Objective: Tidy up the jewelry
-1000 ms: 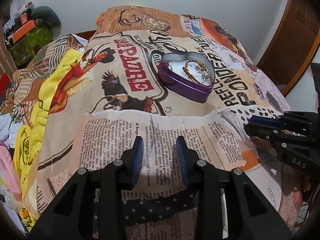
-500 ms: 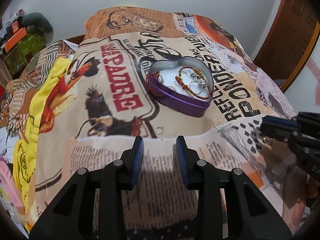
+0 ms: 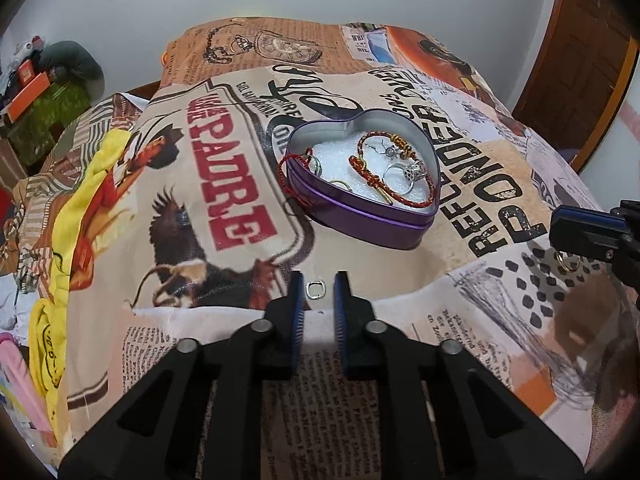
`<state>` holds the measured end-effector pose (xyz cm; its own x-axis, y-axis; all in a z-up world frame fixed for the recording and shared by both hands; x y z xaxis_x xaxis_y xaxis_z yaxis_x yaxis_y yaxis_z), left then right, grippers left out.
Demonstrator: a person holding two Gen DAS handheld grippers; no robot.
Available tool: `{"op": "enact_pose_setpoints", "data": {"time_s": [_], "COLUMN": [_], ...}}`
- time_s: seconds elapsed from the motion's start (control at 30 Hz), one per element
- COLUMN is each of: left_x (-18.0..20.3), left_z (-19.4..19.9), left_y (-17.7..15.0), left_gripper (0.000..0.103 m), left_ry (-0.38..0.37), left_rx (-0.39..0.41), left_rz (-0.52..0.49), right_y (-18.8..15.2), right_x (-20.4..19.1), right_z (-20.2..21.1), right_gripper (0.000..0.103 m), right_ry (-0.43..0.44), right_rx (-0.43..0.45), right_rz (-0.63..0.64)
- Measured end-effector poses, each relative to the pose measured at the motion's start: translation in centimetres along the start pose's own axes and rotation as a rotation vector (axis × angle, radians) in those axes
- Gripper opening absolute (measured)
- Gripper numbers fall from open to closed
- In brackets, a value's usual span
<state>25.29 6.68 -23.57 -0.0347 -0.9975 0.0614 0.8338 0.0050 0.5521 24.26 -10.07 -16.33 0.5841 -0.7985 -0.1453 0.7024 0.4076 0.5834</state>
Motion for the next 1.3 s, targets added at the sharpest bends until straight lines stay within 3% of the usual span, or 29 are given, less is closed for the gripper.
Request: {"op": "enact_pose_setpoints", "data": {"time_s": [0.4, 0.9, 1.3], "left_x": [0.0, -0.2, 0.6], "left_z": [1.9, 7.8, 5.2], "left_y": [-0.1, 2.7, 3.9], "left_gripper": [0.008, 0.008, 0.008], "left_ry": [-0.017, -0.019, -0.056], "left_rx": [0.03, 0.189, 0.163], "left_rz": [0.028, 0.032, 0.013], "right_y": [1.0, 5.0, 6.9], "right_x": [0.0, -1.8, -2.1], "right_z": [1.2, 3.2, -0.1], "right_gripper": [0.008, 0.008, 0.008], "right_ry": [-0.012, -0.006, 0.011], "right_rx": [0.033, 0.137, 0.114], "right_rz": [-0.004, 0.025, 0.012]}}
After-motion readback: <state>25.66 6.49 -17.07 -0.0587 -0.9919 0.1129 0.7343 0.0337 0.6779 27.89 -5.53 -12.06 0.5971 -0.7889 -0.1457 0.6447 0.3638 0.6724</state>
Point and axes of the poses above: each gripper's, at about its wrist camera, not at the fingertips, and z roughly against the way its jaws point, x to its right, y to its top, the point moved 1 cm from there along -z, roughly the way its jaws point, and after that the axes turned 2 degrees about -x, right-handed, at the moved point
